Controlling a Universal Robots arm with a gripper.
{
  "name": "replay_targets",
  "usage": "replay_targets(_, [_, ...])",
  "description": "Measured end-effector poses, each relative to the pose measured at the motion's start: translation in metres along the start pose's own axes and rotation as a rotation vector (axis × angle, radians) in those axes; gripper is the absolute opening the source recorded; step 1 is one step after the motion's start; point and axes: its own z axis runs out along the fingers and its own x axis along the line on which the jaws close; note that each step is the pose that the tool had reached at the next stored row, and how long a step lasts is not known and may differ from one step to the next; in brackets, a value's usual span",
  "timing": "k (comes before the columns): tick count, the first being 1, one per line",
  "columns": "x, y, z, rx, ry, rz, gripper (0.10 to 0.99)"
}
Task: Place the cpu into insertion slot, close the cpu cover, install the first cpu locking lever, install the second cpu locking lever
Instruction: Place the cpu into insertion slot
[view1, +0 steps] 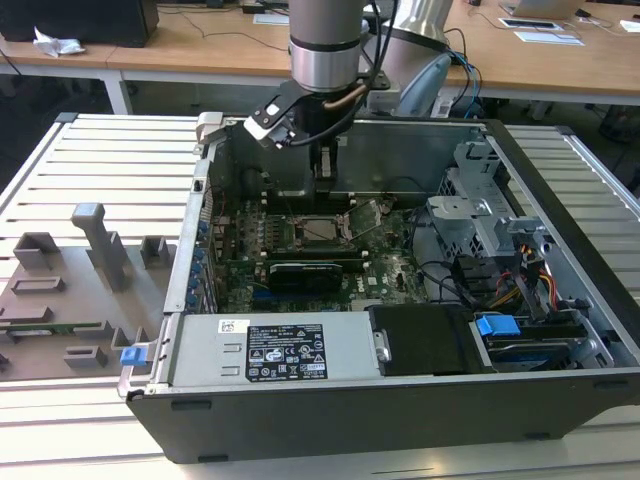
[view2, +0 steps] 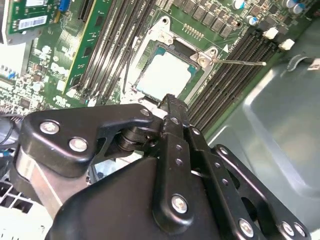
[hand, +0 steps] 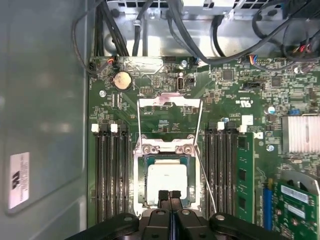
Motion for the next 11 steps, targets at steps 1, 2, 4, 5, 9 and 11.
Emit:
replay_targets(1, [0.0,0.0002,-0.0037,0.0,0.0,0.0,0.106])
replay_targets(2, [-0.0001,0.0003,-0.0062,0.0,0.0,0.0,0.106])
replay_targets(4, [-0.0001,0.0005,-0.009,0.0,0.0001,0.0,0.106])
replay_targets(5, [-0.0001,0.0005,-0.009,0.0,0.0002,0.0,0.106])
replay_targets(9, [-0.0001,0.0005,-0.0091,0.0,0.0,0.0,0.106])
replay_targets(11, [-0.0001,0.0005,-0.0091,0.0,0.0001,0.0,0.106])
